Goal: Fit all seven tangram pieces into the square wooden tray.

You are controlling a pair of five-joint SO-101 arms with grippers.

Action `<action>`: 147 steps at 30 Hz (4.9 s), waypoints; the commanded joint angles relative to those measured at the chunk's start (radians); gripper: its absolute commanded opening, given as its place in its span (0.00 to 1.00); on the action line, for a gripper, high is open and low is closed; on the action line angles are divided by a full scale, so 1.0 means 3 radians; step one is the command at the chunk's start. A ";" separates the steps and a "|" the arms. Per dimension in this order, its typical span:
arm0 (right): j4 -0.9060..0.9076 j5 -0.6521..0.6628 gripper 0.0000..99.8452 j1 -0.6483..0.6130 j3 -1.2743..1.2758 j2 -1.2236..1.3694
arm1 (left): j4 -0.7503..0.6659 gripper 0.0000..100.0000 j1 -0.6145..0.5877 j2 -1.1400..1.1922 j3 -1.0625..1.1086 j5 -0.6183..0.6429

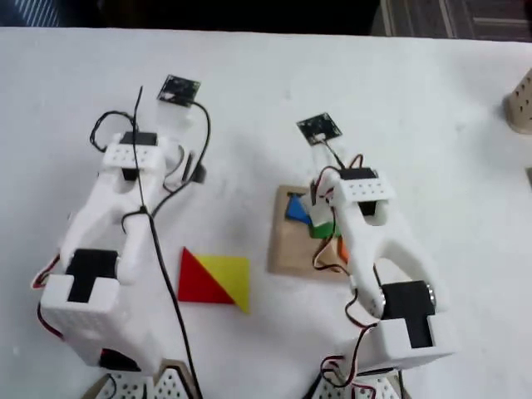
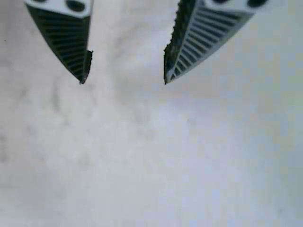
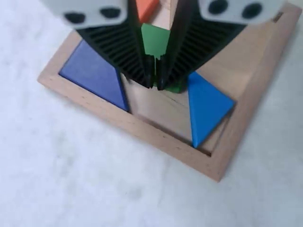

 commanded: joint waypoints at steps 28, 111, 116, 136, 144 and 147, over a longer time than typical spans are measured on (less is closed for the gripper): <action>0.0166 0.0020 0.02 -0.0509 0.0230 -0.0345 | -0.0066 0.25 -0.0043 -0.0202 -0.0005 0.0005; 0.0509 0.0245 0.02 0.0125 -0.0655 0.0381 | -0.0102 0.25 -0.0049 -0.0202 0.0000 0.0005; 0.0785 0.0251 0.02 0.0018 -0.0655 0.0401 | -0.0102 0.25 -0.0049 -0.0202 0.0000 0.0005; 0.0478 0.0240 0.02 -0.0345 -0.0670 0.0335 | -0.0107 0.25 -0.0049 -0.0202 0.0000 0.0005; 0.0468 0.0225 0.02 -0.0069 -0.0885 0.0534 | -0.0107 0.25 -0.0059 -0.0202 0.0000 0.0005; 0.0468 0.0220 0.02 -0.0018 -0.0972 0.0560 | -0.0107 0.25 -0.0064 -0.0202 0.0000 0.0005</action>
